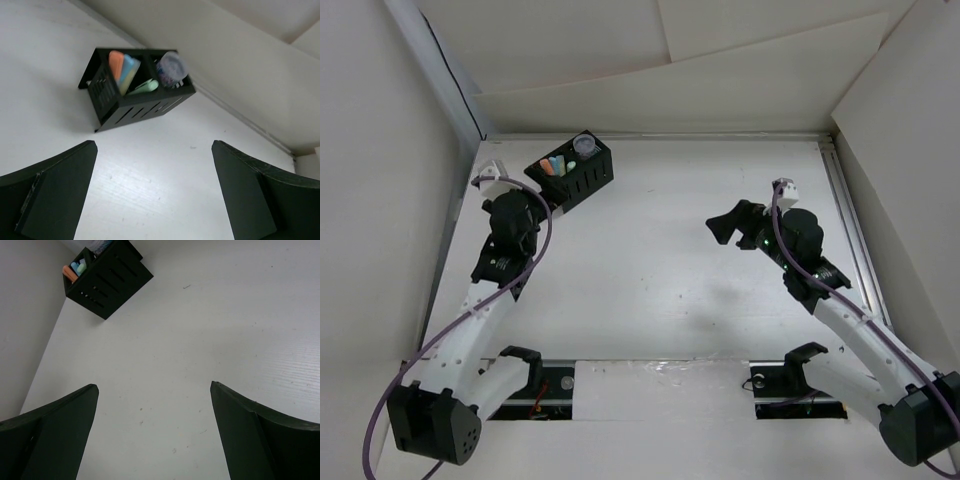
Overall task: Sort the stationery into containers
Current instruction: Reset both arms
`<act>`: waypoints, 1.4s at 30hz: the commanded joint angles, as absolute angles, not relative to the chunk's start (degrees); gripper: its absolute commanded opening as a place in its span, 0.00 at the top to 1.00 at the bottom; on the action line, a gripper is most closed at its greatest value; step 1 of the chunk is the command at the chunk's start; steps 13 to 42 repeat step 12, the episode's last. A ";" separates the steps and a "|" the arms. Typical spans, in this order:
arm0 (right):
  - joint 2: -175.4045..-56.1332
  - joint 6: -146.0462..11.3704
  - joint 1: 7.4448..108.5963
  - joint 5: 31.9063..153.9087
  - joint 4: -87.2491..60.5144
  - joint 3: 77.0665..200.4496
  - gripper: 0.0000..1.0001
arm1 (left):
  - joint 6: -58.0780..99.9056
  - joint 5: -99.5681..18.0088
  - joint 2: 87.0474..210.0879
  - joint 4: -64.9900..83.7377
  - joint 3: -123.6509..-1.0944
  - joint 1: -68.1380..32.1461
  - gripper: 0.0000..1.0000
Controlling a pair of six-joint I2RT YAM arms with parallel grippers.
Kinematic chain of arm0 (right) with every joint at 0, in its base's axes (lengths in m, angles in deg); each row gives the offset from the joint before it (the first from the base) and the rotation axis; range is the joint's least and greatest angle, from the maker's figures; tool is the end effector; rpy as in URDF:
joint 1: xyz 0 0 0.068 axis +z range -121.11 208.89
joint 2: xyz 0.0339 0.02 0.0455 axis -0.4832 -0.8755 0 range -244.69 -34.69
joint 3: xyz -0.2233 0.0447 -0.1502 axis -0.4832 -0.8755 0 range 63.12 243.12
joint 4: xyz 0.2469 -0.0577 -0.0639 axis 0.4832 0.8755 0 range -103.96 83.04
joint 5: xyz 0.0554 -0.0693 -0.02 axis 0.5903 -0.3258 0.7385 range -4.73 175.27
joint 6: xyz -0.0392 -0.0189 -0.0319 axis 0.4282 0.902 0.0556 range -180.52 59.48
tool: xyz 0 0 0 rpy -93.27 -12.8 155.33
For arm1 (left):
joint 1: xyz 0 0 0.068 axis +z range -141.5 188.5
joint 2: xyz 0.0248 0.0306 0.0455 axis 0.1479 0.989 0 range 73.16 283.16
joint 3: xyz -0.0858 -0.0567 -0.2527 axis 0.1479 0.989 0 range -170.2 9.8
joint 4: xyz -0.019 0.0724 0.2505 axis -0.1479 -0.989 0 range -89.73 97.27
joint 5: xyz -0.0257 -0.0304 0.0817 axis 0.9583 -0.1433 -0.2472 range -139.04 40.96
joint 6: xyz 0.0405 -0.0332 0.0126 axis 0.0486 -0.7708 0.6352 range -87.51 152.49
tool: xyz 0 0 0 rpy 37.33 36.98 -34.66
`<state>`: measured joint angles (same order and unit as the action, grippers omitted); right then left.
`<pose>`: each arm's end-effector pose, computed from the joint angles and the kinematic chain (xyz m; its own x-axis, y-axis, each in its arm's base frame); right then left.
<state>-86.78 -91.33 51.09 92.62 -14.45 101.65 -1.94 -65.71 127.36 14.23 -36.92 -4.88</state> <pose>0.1989 0.0860 0.2979 -0.4309 0.3728 -0.8218 -0.3137 0.7920 0.5238 0.2206 -0.0419 0.3542 0.0251 -0.5627 -0.8263 -0.0523 0.8247 -0.5632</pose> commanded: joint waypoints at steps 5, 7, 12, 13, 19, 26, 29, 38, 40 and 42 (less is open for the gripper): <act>-85.93 -90.67 51.57 92.83 -16.86 103.55 0.00 | -1.97 -67.50 122.30 9.74 -33.36 -4.59 0.00; -85.93 -90.67 51.57 92.30 -16.86 103.55 0.00 | -1.96 -67.50 122.29 8.51 -33.88 -4.59 0.00; -86.54 -90.67 52.10 92.83 -16.86 103.55 0.00 | -1.34 -68.03 120.89 7.70 -33.36 -4.59 0.00; -86.54 -90.67 52.10 92.83 -16.86 103.55 0.00 | -1.34 -68.03 120.89 7.70 -33.36 -4.59 0.00; -86.54 -90.67 52.10 92.83 -16.86 103.55 0.00 | -1.34 -68.03 120.89 7.70 -33.36 -4.59 0.00; -86.54 -90.67 52.10 92.83 -16.86 103.55 0.00 | -1.34 -68.03 120.89 7.70 -33.36 -4.59 0.00; -86.54 -90.67 52.10 92.83 -16.86 103.55 0.00 | -1.34 -68.03 120.89 7.70 -33.36 -4.59 0.00; -86.54 -90.67 52.10 92.83 -16.86 103.55 0.00 | -1.34 -68.03 120.89 7.70 -33.36 -4.59 0.00; -86.54 -90.67 52.10 92.83 -16.86 103.55 0.00 | -1.34 -68.03 120.89 7.70 -33.36 -4.59 0.00; -86.54 -90.67 52.10 92.83 -16.86 103.55 0.00 | -1.34 -68.03 120.89 7.70 -33.36 -4.59 0.00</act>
